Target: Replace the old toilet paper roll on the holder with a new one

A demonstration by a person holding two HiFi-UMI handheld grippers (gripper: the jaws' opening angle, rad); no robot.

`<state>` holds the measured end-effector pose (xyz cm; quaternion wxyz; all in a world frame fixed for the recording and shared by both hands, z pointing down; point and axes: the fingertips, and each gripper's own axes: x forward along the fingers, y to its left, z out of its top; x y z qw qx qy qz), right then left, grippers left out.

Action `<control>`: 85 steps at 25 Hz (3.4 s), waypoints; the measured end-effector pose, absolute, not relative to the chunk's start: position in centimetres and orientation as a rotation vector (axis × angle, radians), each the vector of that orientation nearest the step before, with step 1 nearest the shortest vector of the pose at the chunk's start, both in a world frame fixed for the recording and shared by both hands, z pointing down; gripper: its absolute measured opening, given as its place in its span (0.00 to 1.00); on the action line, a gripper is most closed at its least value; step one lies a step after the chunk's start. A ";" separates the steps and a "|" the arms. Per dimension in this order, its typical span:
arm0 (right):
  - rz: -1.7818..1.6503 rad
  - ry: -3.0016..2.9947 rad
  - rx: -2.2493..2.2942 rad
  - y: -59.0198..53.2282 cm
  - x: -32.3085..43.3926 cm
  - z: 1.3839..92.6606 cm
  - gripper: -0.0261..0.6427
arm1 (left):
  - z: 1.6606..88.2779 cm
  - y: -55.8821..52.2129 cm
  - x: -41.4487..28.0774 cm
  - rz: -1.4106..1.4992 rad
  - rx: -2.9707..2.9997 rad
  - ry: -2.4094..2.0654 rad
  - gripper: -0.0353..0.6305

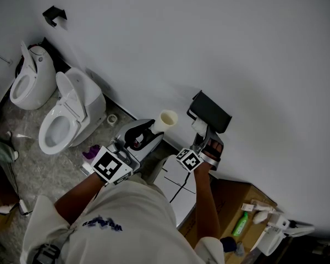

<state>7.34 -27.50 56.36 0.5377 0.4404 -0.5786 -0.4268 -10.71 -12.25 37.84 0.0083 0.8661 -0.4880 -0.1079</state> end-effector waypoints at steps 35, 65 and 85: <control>-1.045 -1.446 1.023 -28.1 3.5 56.4 0.48 | 38.4 -12.8 -10.5 -0.332 2.690 -1.520 0.29; -1.008 -1.523 1.024 -27.7 2.7 57.0 0.54 | 38.3 -12.8 -9.9 -0.324 2.709 -1.482 0.29; -0.745 -1.690 1.320 -21.1 7.1 51.3 0.49 | 38.3 -13.3 -9.0 -0.275 2.773 -1.406 0.29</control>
